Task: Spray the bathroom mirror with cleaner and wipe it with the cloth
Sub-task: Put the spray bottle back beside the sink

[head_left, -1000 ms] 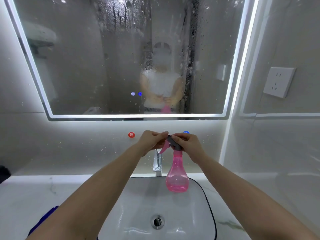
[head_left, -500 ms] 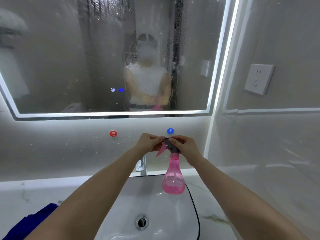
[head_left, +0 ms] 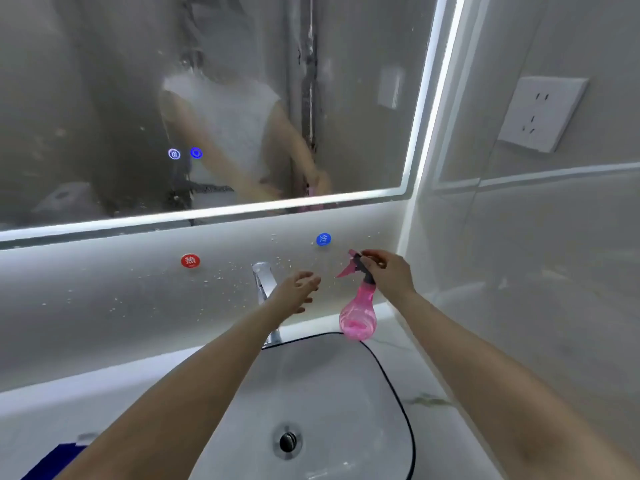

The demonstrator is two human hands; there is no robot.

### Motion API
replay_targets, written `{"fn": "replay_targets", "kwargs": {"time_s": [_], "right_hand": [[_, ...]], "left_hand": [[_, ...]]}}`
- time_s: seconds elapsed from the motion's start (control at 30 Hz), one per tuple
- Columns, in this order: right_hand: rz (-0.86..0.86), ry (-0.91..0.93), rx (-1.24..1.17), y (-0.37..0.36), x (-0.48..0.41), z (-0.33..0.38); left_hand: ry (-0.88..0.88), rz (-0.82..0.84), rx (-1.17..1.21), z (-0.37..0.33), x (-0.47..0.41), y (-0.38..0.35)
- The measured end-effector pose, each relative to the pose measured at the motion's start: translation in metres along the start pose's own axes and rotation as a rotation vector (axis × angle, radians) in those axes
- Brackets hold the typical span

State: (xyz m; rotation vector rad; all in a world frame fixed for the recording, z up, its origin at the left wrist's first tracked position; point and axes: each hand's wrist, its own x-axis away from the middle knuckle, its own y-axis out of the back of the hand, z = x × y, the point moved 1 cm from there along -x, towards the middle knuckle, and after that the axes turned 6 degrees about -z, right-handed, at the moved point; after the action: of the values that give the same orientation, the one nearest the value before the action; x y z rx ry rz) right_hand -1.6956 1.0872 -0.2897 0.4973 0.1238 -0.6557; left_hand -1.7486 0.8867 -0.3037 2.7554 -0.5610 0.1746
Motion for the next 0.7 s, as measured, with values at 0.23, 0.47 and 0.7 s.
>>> {"fn": "replay_targets", "kwargs": {"time_s": [0.23, 0.47, 0.7], "right_hand": [[-0.074, -0.143, -0.061, -0.015, -0.007, -0.056], [0.093, -0.235, -0.032, -0.03, -0.046, -0.125], [0.307, -0.279, -0.141, -0.045, -0.056, -0.171]], "left_hand": [[-0.002, 0.032, -0.129, 0.042, -0.037, -0.029], [-0.191, 0.073, -0.697, 0.084, -0.076, -0.092], [-0.3, 0.115, -1.059, 0.129, -0.089, -0.134]]}}
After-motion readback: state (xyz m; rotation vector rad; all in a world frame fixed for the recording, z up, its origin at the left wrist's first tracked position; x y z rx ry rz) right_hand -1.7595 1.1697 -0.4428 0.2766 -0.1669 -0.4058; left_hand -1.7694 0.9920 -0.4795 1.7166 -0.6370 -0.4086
